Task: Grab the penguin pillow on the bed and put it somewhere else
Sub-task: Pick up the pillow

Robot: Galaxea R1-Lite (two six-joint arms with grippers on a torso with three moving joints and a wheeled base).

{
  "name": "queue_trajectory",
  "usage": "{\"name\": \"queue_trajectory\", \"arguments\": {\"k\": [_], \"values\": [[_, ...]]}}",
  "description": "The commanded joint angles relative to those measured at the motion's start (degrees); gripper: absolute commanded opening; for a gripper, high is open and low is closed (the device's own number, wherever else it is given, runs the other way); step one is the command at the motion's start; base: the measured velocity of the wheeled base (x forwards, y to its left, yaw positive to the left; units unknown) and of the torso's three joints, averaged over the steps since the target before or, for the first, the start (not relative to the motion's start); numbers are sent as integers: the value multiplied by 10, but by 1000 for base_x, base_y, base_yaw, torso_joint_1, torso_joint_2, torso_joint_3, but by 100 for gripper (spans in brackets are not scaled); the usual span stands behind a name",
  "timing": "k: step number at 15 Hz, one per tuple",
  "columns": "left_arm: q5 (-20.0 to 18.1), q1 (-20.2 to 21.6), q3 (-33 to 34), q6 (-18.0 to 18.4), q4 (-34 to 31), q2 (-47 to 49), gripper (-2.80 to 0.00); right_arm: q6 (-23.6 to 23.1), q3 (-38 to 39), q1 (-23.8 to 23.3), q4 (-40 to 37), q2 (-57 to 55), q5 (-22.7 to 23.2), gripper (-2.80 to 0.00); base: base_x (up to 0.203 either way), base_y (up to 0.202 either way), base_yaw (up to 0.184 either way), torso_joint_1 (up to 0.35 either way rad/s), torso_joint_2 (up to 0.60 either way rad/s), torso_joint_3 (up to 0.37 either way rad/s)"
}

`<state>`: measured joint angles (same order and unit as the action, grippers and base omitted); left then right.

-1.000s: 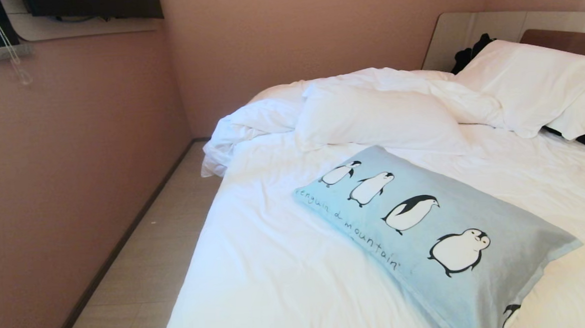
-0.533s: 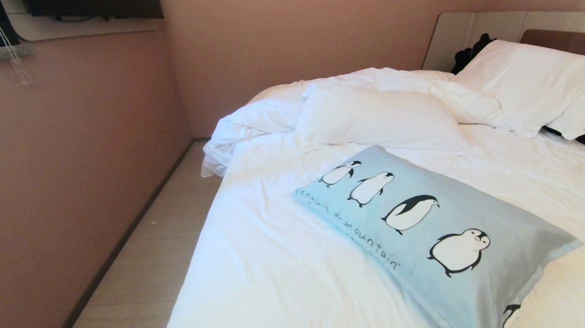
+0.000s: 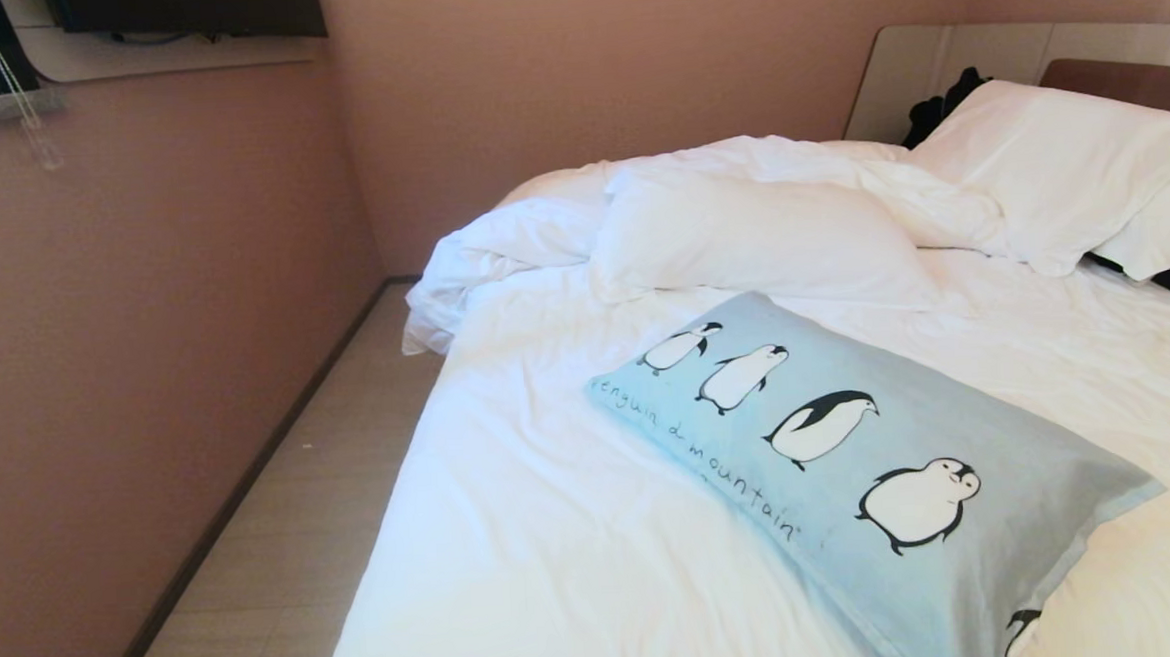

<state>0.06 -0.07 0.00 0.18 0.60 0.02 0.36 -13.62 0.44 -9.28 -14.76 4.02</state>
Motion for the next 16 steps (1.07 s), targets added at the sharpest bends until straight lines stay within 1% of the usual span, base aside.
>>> {"name": "queue_trajectory", "arguments": {"k": [1, 5, 7, 10, 16], "values": [[0, 0, 0, 0, 0, 0, -280, 10, -6, 2, 57, -100, 1, -280, 0, 0, 0, 0, 0, 0], [0, 0, 0, 0, 0, 0, -280, 14, -15, 3, 140, -238, 1, -280, 0, 0, 0, 0, 0, 0], [0, 0, 0, 0, 0, 0, -280, 15, -38, 3, 161, -284, 6, -280, 0, 0, 0, 0, 0, 0], [0, 0, 0, 0, 0, 0, -280, 15, -89, 4, 165, -357, 34, -280, 0, 0, 0, 0, 0, 0], [0, 0, 0, 0, 0, 0, -280, 14, -208, 4, 167, -531, 43, -280, 0, 0, 0, 0, 0, 0]]}}
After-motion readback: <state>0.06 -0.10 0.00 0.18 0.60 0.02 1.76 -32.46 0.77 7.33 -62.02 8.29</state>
